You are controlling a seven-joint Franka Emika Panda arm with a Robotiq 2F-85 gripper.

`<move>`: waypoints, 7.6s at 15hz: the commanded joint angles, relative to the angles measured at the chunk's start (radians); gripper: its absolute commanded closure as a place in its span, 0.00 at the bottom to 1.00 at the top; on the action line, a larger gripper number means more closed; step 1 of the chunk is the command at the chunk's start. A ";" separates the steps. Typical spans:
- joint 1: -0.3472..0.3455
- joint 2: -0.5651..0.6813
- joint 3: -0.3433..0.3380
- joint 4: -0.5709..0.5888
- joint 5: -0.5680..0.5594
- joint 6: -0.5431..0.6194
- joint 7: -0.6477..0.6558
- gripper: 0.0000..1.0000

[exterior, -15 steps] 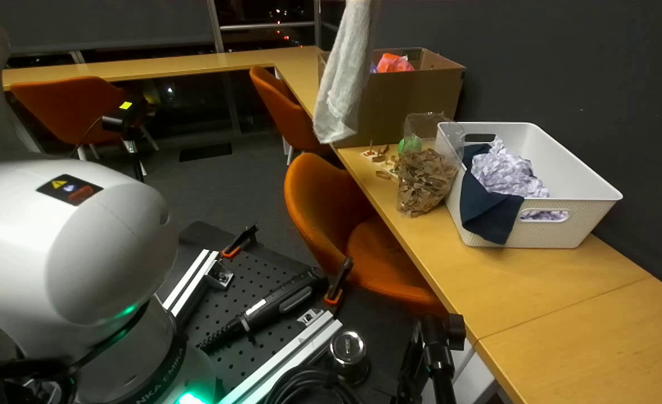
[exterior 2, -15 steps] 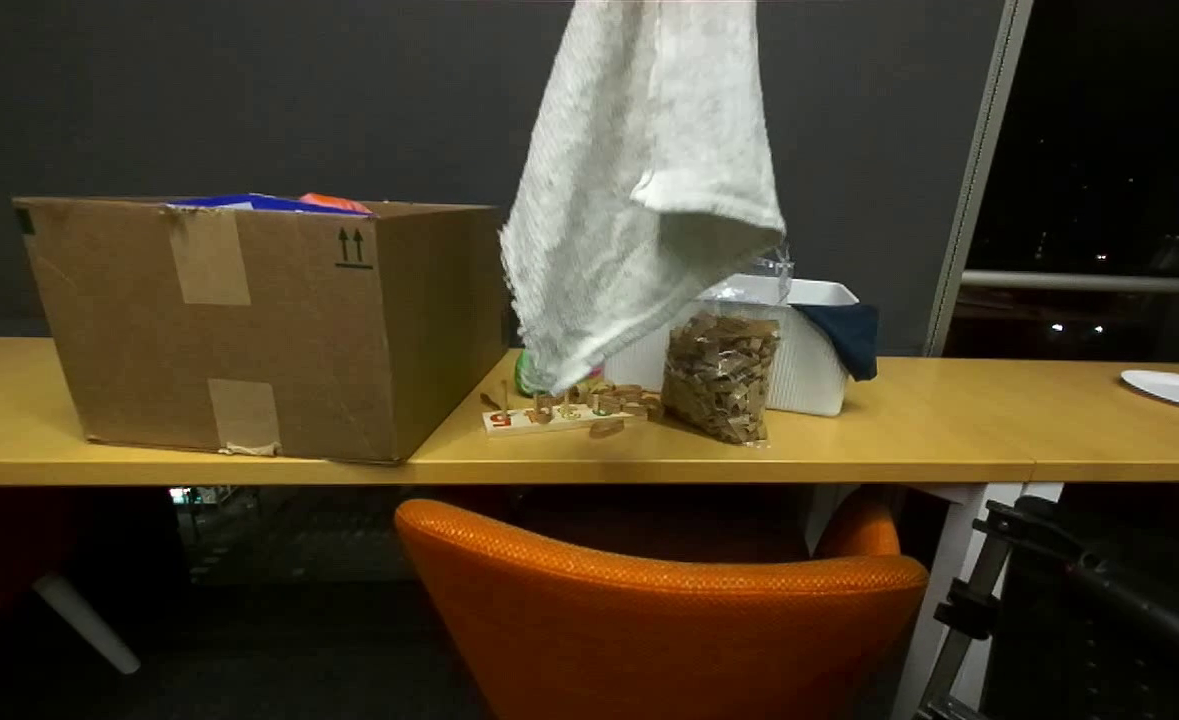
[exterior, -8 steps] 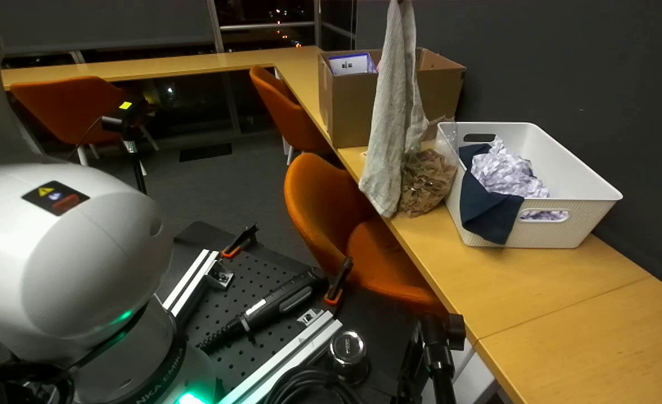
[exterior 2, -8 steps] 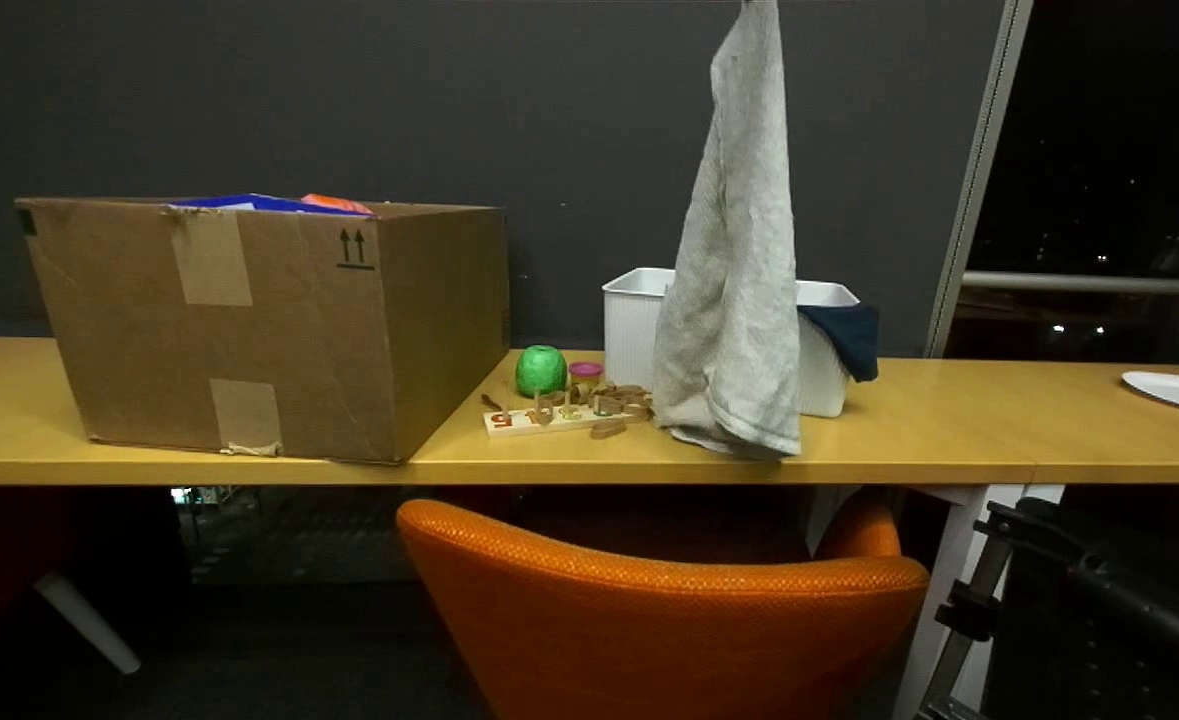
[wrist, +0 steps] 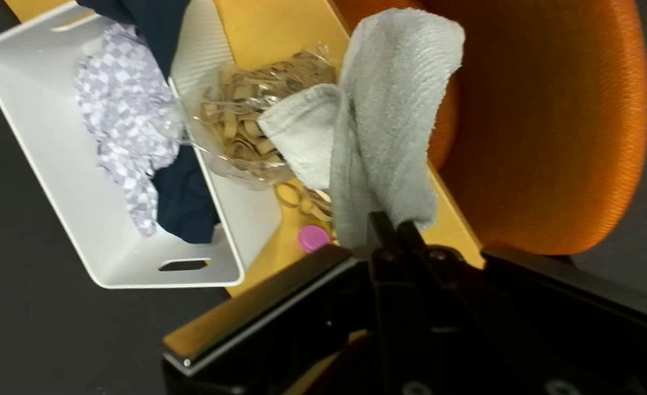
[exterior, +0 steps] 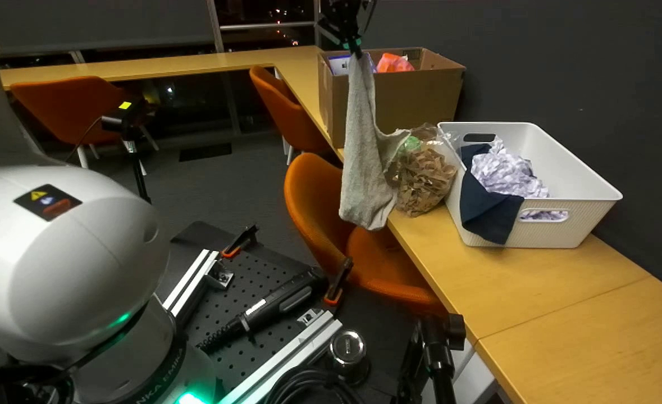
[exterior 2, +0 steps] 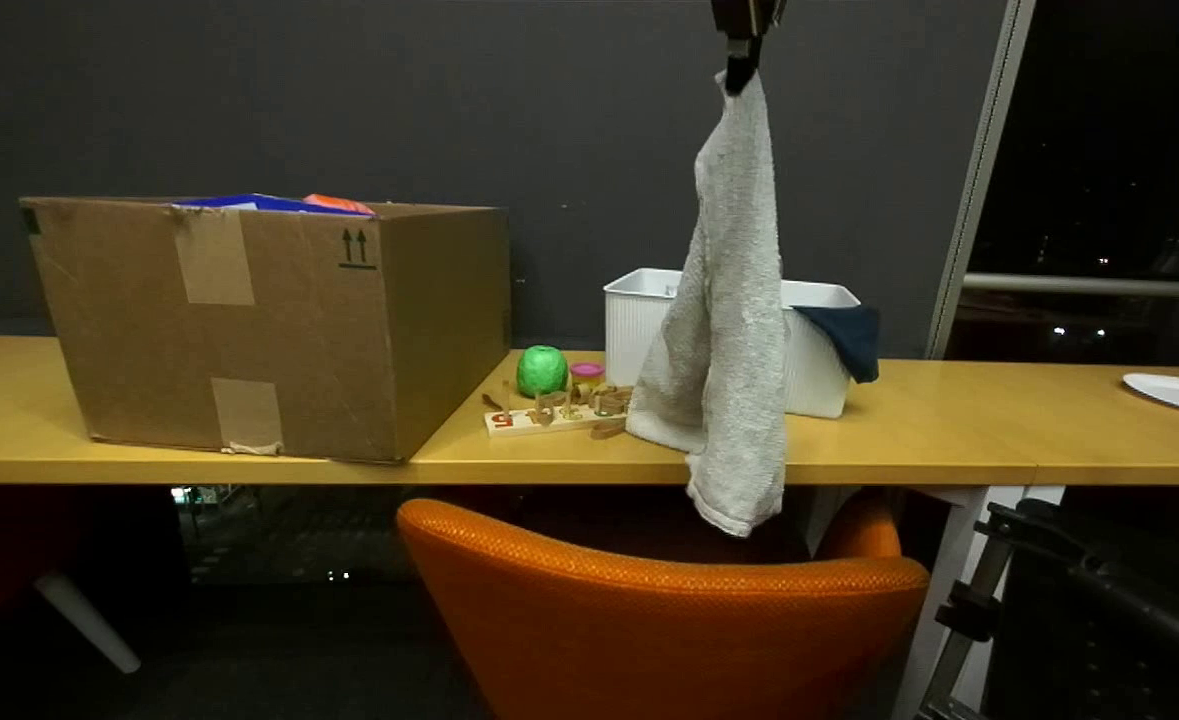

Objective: Take the white towel and the other two pieces of clothing out of the basket and put it on the backrest of the chair

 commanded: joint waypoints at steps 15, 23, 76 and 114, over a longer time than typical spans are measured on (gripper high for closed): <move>0.010 0.321 0.164 0.411 0.546 -0.345 -0.668 0.99; 0.014 0.467 0.185 0.597 0.525 -0.541 -0.641 0.58; -0.536 1.056 -0.088 1.197 0.468 -0.276 -0.464 0.00; -0.553 0.901 -0.084 1.548 0.451 -0.476 -0.291 1.00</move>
